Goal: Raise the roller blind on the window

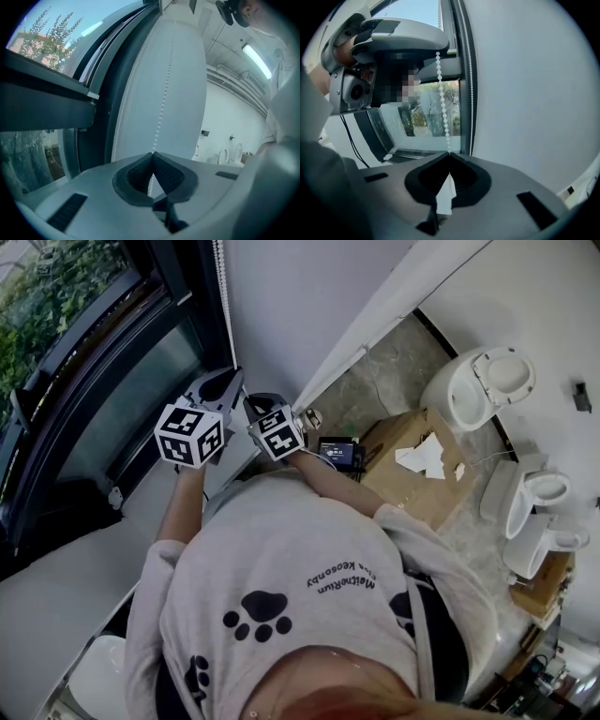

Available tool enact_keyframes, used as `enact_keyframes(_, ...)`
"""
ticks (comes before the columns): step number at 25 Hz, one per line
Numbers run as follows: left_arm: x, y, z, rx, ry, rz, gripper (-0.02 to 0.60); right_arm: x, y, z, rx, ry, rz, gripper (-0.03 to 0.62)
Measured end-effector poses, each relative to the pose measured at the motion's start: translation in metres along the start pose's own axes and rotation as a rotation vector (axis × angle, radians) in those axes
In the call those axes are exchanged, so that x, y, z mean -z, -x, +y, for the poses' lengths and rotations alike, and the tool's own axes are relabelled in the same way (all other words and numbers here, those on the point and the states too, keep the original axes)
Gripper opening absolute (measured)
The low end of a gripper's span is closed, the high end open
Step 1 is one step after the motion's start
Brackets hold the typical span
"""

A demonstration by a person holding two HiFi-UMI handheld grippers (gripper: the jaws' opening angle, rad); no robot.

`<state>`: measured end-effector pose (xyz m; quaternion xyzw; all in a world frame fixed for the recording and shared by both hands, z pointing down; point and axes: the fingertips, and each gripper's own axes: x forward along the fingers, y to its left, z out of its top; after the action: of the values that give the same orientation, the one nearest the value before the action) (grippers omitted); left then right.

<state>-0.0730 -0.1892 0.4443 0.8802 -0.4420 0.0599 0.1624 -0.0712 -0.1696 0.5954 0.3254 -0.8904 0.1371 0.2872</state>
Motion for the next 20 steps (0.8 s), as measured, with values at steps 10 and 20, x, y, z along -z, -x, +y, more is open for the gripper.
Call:
enact_keyframes(10, 0.016, -0.006, -0.002, 0.008, 0.008, 0.016, 0.009, 0.015, -0.005, 0.002, -0.022, 0.035, 0.045, 0.011)
enact_keyframes(20, 0.015, -0.005, 0.007, -0.006, 0.006, -0.016, 0.009, -0.063, 0.058, -0.010, 0.030, 0.026, -0.205, 0.118)
